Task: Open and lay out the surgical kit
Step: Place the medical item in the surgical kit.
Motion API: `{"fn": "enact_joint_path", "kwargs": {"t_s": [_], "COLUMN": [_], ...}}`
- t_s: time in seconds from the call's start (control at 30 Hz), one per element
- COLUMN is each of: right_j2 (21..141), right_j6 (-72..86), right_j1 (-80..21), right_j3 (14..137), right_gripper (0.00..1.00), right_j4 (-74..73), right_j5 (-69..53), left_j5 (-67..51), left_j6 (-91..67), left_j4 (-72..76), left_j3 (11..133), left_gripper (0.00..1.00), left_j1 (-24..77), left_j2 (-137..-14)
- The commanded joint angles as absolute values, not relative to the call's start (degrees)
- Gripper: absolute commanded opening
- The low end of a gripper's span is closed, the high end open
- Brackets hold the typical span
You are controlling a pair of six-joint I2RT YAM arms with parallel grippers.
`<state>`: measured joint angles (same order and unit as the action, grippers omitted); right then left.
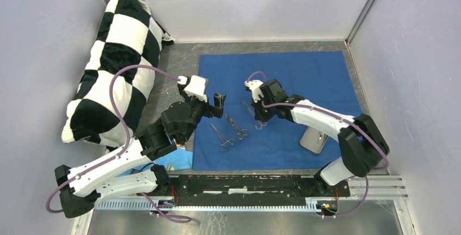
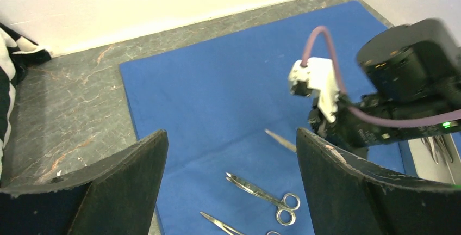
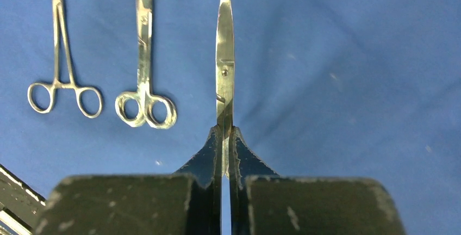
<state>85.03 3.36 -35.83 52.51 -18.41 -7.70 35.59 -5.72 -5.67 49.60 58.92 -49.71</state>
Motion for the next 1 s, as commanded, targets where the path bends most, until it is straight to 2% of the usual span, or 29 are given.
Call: {"fn": "enact_joint_path", "kwargs": {"t_s": [0.0,0.23,0.97], "right_j2": [91.3,96.4,99.9], "right_j6": [1.9,6.2,9.2], "right_j1": [-38.3,-39.7,-41.0], "right_j3": [59.0,63.0,63.9], "right_gripper": [0.0,0.0,0.0], "right_j4": [-16.2,-18.6,-20.0], "right_j5": [-8.6,-6.6,-3.4], "left_j5": [39.1,38.8,37.9], "left_j6": [-4.9,-4.9,-5.0], "left_j4": [-1.5,-2.1,-2.5], "left_j3": [49.1,49.5,49.8], "left_gripper": [0.93,0.93,0.93], "left_j1": [59.1,59.1,59.0], "left_j2": [-48.8,-49.7,-49.6]}}
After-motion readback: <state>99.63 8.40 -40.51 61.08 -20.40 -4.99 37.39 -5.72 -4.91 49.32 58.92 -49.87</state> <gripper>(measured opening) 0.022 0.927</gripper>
